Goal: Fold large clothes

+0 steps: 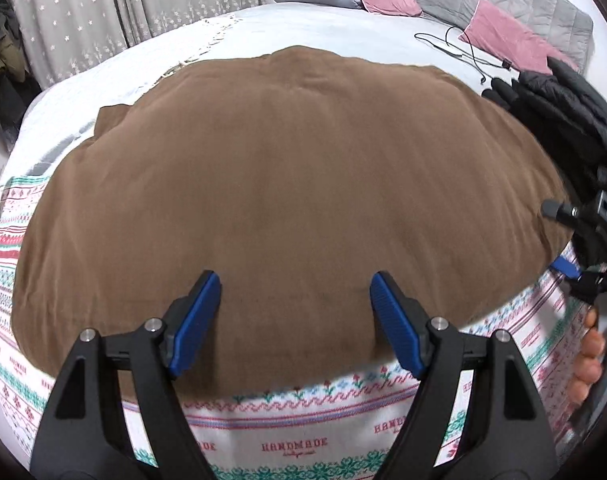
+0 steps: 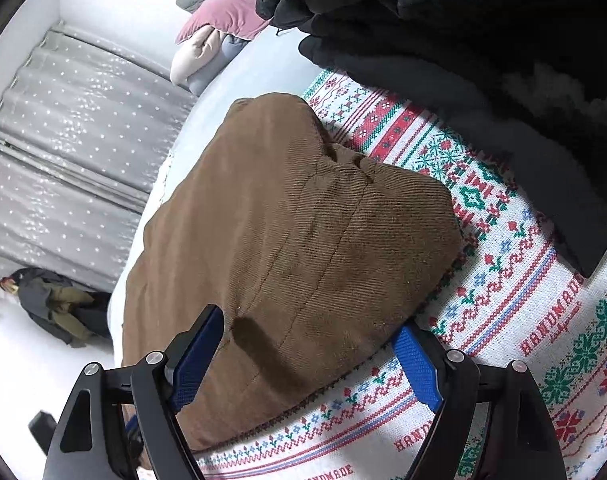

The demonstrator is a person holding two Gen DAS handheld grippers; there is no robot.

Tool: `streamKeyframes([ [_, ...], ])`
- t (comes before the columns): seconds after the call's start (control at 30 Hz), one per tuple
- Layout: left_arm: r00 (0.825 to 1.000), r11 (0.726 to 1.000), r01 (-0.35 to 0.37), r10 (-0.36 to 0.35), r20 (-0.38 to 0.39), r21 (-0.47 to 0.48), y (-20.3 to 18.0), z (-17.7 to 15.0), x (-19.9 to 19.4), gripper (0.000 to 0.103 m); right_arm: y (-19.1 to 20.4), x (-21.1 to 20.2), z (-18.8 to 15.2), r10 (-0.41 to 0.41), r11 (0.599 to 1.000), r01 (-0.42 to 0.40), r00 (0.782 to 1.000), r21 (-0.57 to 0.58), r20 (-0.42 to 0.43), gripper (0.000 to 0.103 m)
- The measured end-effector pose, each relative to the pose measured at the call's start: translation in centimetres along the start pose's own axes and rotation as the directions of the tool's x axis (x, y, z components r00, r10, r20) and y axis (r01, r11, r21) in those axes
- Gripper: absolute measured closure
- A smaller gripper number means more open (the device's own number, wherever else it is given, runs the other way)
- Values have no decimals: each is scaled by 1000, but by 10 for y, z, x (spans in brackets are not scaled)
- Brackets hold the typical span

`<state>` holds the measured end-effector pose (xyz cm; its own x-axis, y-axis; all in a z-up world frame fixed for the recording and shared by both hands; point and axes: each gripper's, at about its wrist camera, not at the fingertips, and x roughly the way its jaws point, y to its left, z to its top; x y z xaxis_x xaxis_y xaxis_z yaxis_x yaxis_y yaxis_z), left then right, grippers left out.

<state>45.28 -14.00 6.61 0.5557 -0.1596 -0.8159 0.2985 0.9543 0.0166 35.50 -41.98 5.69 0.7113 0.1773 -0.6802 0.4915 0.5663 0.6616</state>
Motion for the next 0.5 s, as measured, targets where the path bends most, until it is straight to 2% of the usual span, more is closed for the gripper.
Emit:
streamKeyframes([
  [0.17, 1000, 1000, -18, 18, 14, 0, -2, -7, 4, 24, 1, 1, -1, 5, 1000, -5, 1000, -12, 16, 18],
  [0.33, 1000, 1000, 5, -4, 17, -19, 5, -12, -7, 24, 1, 5, 1, 27, 999, -28, 998, 15, 55, 18],
  [0.4, 1000, 999, 18, -18, 16, -30, 15, -17, -18, 24, 3, 5, 1, 39, 999, -41, 996, 33, 75, 23],
  [0.43, 1000, 999, 24, -24, 16, -47, 24, -19, -24, 24, 4, 6, 0, 38, 999, -41, 996, 35, 81, 31],
  [0.47, 999, 996, 32, -31, 25, -77, 36, -21, -30, 24, 6, 6, 0, 24, 999, -27, 996, 29, 86, 47],
  [0.5, 999, 991, 32, -28, 38, -132, 56, -24, -36, 24, 9, 4, 0, 4, 1000, -5, 995, 14, 99, 57],
])
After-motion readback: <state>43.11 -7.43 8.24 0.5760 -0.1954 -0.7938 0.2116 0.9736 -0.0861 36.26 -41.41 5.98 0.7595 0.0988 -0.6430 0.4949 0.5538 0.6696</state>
